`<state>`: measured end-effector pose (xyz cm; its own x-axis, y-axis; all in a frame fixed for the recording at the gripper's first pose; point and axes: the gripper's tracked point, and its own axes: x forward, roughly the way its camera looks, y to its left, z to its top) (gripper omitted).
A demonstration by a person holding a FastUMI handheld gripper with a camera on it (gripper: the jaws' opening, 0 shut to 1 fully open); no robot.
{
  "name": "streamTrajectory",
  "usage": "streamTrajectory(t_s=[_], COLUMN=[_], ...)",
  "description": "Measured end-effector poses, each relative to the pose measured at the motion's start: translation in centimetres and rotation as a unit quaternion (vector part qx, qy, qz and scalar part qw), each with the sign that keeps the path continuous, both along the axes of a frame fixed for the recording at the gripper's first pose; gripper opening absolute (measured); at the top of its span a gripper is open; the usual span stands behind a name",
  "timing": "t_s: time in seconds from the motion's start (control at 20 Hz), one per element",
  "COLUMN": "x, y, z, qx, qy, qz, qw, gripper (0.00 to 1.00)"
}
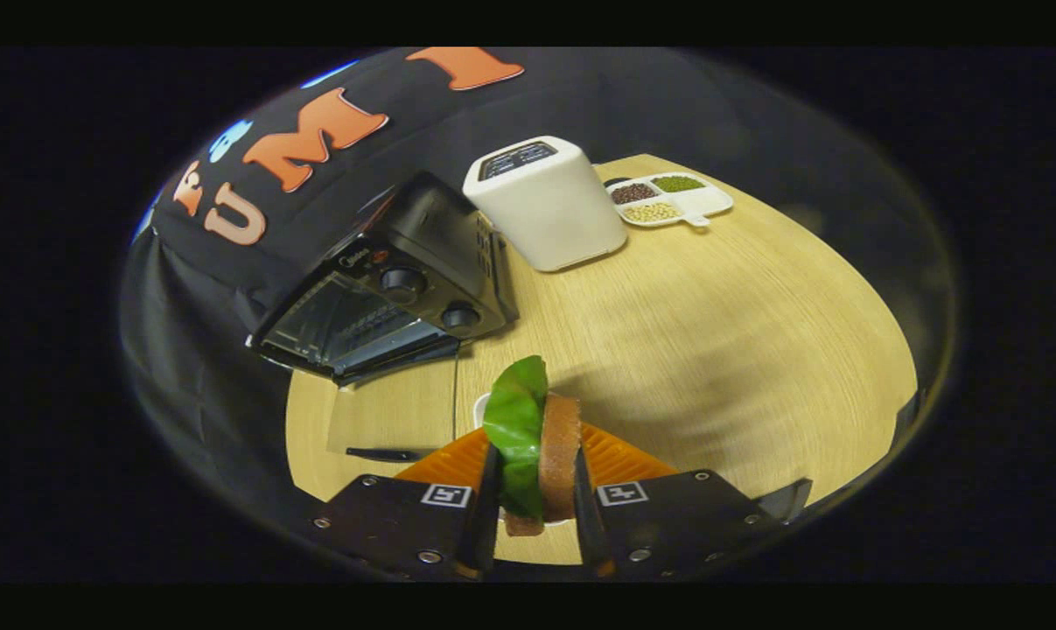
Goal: Open the toaster oven, put the food inside, and close the toaster oven door.
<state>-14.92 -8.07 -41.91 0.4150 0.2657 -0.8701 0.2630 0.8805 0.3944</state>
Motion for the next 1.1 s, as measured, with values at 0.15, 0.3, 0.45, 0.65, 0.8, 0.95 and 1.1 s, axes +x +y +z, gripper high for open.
streamTrajectory(t_s=[0.15, 0.3, 0.45, 0.65, 0.8, 0.95, 1.1], x=[-0.1, 0.7, 2.4, 4.8, 6.3, 7.4, 8.7], y=[0.5, 0.6, 0.7, 2.7, 5.3, 8.6, 11.6], z=[1.3, 3.1, 5.9, 9.6, 10.6, 10.5, 10.4], qx=[-0.013, -0.034, -0.042, -0.031, -0.01, 0.019, 0.05], qy=[-0.01, -0.029, -0.061, -0.108, -0.126, -0.132, -0.137], qz=[0.02, 0.021, 0.013, 0.011, 0.014, 0.023, 0.027], qw=[1.0, 0.999, 0.997, 0.994, 0.992, 0.991, 0.989], gripper=[0.36, 0.36, 0.36, 0.36, 0.36, 0.36, 0.36])
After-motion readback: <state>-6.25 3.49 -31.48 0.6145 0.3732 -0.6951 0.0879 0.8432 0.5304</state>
